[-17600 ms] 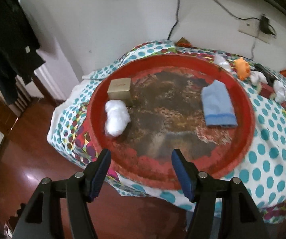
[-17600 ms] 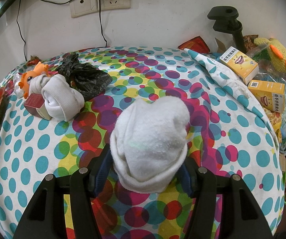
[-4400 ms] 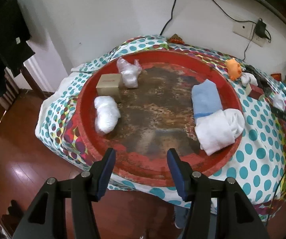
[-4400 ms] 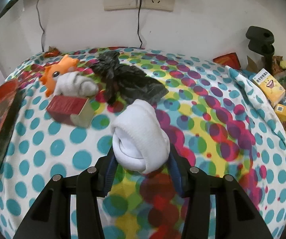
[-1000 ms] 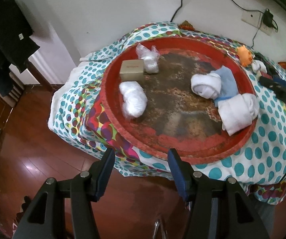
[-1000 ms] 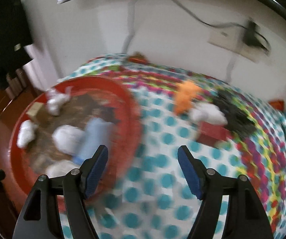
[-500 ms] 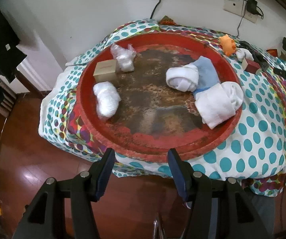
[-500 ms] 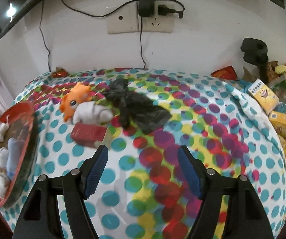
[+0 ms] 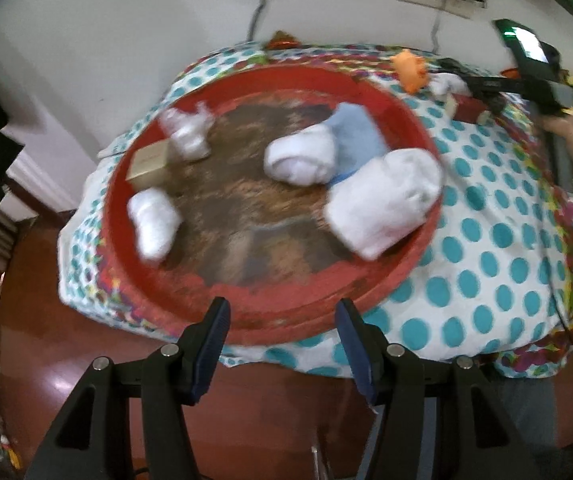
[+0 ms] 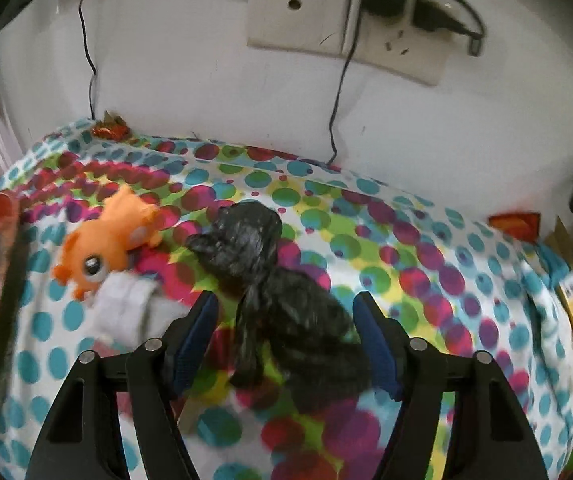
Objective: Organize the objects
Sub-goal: 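Move the right tool to the black plastic bag and grasp it, then move the left tool toward the small red box beside the orange toy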
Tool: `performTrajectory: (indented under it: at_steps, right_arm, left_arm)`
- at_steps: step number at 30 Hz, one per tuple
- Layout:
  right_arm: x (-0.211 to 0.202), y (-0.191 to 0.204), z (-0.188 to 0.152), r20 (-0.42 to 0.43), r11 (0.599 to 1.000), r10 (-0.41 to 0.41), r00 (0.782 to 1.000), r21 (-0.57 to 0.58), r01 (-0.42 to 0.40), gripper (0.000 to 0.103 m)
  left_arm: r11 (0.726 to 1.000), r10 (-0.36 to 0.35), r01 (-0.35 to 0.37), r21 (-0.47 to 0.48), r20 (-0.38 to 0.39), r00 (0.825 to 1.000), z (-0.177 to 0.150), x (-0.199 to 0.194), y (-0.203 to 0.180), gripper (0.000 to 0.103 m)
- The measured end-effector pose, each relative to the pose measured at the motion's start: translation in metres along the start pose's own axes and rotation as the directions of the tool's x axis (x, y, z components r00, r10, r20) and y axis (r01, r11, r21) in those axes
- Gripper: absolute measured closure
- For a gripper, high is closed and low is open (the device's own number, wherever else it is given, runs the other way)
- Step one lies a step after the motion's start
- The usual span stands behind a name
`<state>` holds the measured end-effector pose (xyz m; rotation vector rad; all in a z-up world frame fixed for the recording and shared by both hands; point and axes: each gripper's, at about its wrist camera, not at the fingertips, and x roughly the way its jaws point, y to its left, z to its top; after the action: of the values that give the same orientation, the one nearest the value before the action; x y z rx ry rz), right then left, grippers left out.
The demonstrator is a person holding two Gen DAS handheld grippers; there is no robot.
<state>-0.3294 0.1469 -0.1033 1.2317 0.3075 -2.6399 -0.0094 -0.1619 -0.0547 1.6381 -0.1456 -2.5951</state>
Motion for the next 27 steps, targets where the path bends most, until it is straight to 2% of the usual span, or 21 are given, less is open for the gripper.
performTrajectory:
  at_steps: [3, 9, 15, 19, 25, 27]
  right_arm:
    - [0.013, -0.004, 0.001, -0.022, 1.000, 0.014, 1.000, -0.005, -0.014, 0.053]
    - [0.008, -0.016, -0.012, -0.024, 0.999, 0.039, 0.999, 0.030, -0.038, 0.074]
    - [-0.020, -0.043, -0.050, -0.026, 0.998, 0.029, 0.999, 0.060, -0.028, 0.075]
    - [-0.045, -0.067, -0.084, -0.030, 0.995, 0.025, 0.999, 0.099, -0.022, 0.076]
    - [-0.070, -0.086, -0.119, -0.008, 0.994, 0.041, 0.999, 0.106, -0.040, 0.075]
    - [-0.071, -0.092, -0.120, -0.005, 0.991, 0.056, 0.998, 0.125, -0.055, 0.075]
  left_arm:
    - [0.998, -0.063, 0.063, 0.018, 0.003, 0.998, 0.016, 0.001, -0.013, 0.047]
    - [0.987, -0.122, 0.118, 0.111, 0.038, 0.992, 0.045, 0.000, -0.053, 0.047]
    - [0.972, -0.168, 0.166, 0.165, -0.002, 0.986, 0.069, 0.014, -0.099, 0.047]
    - [0.962, -0.213, 0.217, 0.167, -0.044, 0.976, 0.081, 0.027, -0.126, 0.047]
    - [0.967, -0.240, 0.248, 0.057, -0.119, 0.963, 0.109, 0.045, -0.155, 0.047]
    - [0.973, -0.228, 0.231, 0.012, -0.136, 0.964, 0.121, 0.049, -0.165, 0.047]
